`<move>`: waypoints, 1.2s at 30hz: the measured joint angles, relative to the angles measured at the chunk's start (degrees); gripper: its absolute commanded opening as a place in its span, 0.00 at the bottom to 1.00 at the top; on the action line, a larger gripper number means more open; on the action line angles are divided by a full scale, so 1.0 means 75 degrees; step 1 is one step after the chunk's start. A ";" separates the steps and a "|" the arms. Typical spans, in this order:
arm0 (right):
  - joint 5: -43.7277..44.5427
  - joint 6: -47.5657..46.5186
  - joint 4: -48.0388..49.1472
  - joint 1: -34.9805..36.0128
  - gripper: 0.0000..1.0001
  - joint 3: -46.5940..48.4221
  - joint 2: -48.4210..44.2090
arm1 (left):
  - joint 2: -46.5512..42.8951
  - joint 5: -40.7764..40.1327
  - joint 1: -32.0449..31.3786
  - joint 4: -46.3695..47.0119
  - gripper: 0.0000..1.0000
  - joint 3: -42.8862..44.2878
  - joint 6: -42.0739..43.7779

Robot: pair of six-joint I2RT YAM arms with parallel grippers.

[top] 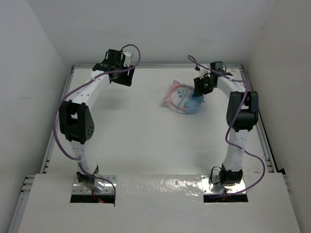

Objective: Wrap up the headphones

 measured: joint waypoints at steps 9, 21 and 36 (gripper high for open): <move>0.0294 0.0554 0.0073 0.0000 0.38 0.0379 0.0251 | 0.0128 0.0070 0.0079 -0.0003 0.62 0.0000 -0.0055; 0.0580 0.0968 0.0286 0.0000 0.99 0.0697 0.0449 | 0.0128 0.0108 0.0079 -0.0006 0.62 0.0000 -0.0061; 0.0915 0.1649 0.0428 -0.0026 0.99 0.0562 -0.1769 | 0.0050 0.0087 0.0079 -0.0009 0.71 0.0000 -0.0064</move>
